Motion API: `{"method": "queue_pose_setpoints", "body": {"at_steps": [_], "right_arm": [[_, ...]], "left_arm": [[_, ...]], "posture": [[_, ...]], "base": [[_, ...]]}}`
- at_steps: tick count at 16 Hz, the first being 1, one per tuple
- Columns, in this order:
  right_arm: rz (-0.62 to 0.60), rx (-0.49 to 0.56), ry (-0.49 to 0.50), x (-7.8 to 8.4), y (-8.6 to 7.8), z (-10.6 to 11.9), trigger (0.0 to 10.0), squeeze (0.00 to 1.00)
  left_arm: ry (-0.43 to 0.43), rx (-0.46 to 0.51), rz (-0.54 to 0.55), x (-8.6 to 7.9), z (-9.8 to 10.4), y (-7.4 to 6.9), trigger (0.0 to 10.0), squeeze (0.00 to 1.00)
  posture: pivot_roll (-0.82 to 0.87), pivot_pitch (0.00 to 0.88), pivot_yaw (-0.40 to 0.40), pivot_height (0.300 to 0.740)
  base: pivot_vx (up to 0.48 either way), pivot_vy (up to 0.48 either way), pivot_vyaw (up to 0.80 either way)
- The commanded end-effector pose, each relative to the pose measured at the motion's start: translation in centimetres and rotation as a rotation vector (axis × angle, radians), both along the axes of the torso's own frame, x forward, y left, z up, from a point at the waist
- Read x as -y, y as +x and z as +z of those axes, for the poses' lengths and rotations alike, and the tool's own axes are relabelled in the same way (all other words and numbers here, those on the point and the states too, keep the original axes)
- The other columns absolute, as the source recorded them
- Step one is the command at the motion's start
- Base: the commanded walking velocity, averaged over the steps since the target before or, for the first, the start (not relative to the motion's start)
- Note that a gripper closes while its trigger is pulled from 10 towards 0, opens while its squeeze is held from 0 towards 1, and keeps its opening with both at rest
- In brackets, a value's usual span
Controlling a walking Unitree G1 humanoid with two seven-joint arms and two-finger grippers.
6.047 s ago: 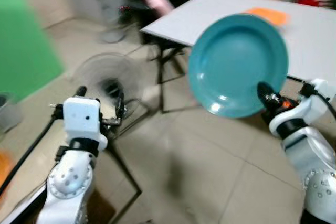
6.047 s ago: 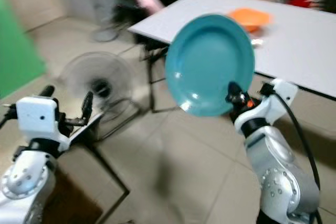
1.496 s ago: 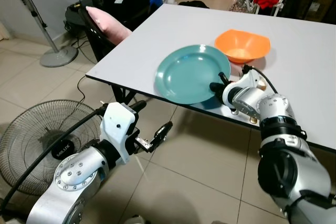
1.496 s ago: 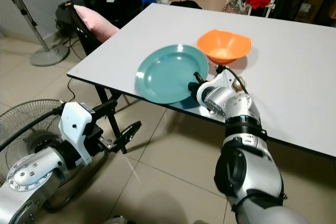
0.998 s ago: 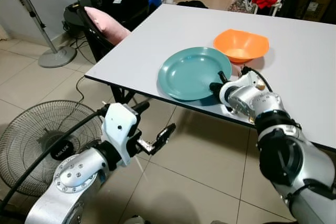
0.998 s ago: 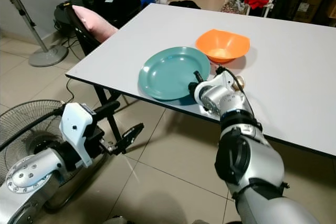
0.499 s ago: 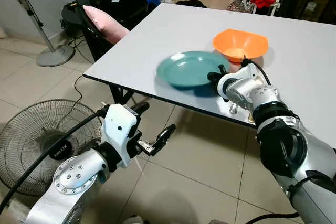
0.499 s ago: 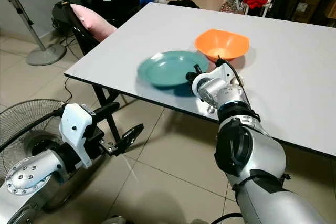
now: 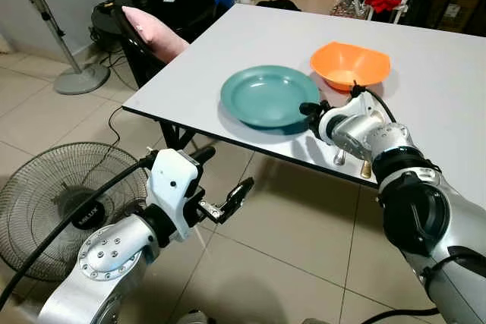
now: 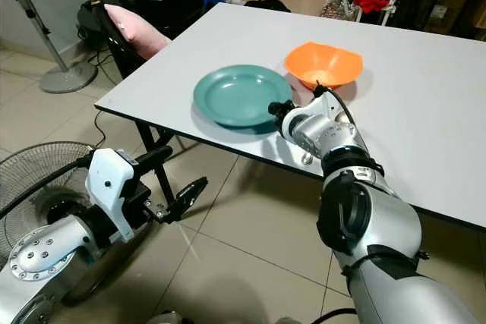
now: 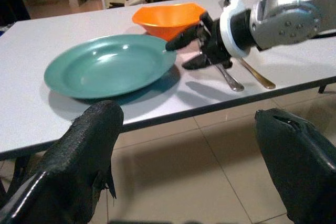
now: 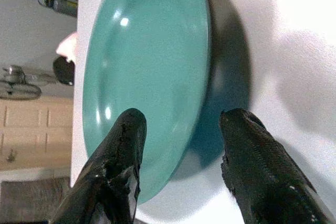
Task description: Setting the table
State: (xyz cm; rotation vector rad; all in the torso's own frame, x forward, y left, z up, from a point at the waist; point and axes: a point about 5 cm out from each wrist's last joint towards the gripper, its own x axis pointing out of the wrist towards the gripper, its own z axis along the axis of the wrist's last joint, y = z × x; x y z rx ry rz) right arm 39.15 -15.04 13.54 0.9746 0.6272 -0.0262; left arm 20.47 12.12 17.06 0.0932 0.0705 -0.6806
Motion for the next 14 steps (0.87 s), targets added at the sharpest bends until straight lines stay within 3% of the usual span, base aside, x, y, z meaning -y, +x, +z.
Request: {"method": "queue_pose_setpoints", "body": {"at_steps": [1,6,8,9,10,11,12,13,14], "right_arm": [[0.017,-0.007,0.001,0.3,-0.3,-0.3,10.0,1.0],[0.099,-0.003,0.025,1.2,-0.9,0.1,10.0,1.0],[0.188,0.09,0.067,2.0,-2.7,2.5,10.0,1.0],[0.228,0.15,0.027,2.2,-3.9,3.4,10.0,1.0],[0.355,0.375,-0.149,2.1,-7.6,5.1,10.0,0.0],[0.423,0.459,-0.199,1.4,-9.1,5.5,10.0,0.0],[0.478,0.58,-0.344,0.9,-11.4,5.3,10.0,0.0],[0.483,0.606,-0.434,0.9,-12.1,4.9,10.0,0.0],[0.508,0.655,-0.618,0.6,-13.3,3.6,10.0,0.0]], "left_arm": [[0.009,0.007,0.002,0.1,0.0,0.3,10.0,0.0],[0.004,0.009,-0.001,0.3,-0.1,0.2,10.0,0.0],[-0.008,0.036,0.071,0.2,0.0,0.1,10.0,0.0],[-0.012,0.035,0.151,-0.2,-0.2,0.4,10.0,0.0],[-0.03,0.036,0.369,-1.4,-0.6,0.4,10.0,0.0],[-0.035,0.038,0.44,-1.8,-0.8,0.3,10.0,0.0],[-0.019,0.036,0.499,-2.3,-1.1,-0.5,10.0,0.0],[-0.014,0.03,0.513,-2.4,-1.2,-0.9,10.0,0.0],[0.003,0.023,0.541,-2.6,-1.5,-1.5,10.0,0.0]], "posture": [[-0.06,0.0,0.057,0.74],[-0.06,0.0,0.06,0.74],[-0.06,0.0,0.072,0.74],[-0.07,0.0,0.076,0.74],[-0.09,0.0,0.095,0.74],[-0.09,0.0,0.095,0.74],[-0.09,0.0,0.104,0.74],[-0.09,0.0,0.106,0.74],[-0.09,0.0,0.103,0.74]], "base": [[0.0,0.0,0.0],[0.0,0.0,0.0],[0.0,0.0,0.0],[0.0,0.0,0.0],[0.0,0.0,0.0],[0.0,0.0,0.0],[0.0,0.0,0.0],[0.0,0.0,0.0],[0.0,-0.27,0.0]]}}
